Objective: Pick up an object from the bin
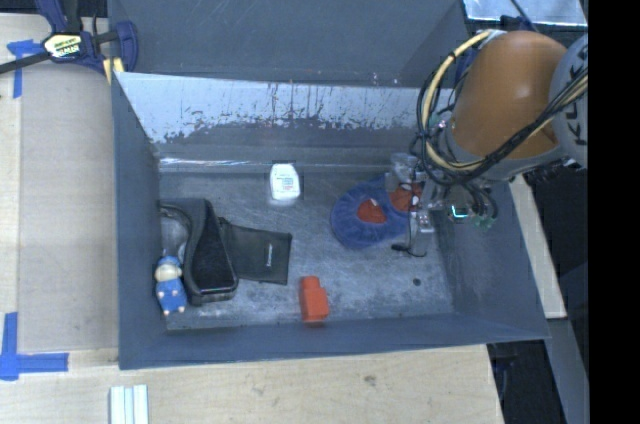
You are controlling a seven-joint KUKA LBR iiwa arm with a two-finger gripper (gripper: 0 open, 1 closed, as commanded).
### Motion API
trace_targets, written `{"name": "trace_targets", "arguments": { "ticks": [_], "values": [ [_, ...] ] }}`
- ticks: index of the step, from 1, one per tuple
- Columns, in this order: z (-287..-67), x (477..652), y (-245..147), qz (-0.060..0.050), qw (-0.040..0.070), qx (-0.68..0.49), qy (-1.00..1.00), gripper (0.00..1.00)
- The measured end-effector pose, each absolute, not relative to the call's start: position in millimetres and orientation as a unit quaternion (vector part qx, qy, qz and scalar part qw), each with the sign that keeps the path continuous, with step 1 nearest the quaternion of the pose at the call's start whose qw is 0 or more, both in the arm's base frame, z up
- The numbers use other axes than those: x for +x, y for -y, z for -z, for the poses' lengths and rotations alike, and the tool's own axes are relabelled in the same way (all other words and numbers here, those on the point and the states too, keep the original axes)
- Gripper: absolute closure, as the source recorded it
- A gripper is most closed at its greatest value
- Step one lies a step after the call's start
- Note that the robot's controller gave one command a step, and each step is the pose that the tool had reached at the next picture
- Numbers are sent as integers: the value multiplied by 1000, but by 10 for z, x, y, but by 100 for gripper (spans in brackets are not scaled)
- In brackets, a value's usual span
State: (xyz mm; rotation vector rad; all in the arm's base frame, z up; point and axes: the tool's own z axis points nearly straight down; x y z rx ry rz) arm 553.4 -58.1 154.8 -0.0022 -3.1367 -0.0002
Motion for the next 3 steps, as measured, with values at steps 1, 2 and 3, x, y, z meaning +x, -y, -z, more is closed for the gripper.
{"name": "trace_targets", "arguments": {
  "ticks": [1,2,3],
  "values": [
    [-687,5605,532,0,-4,-65,998,0],
    [-718,5605,531,0,-2,-64,998,100],
    [-3134,5640,737,-1,-7,-40,999,100]
  ]
}}
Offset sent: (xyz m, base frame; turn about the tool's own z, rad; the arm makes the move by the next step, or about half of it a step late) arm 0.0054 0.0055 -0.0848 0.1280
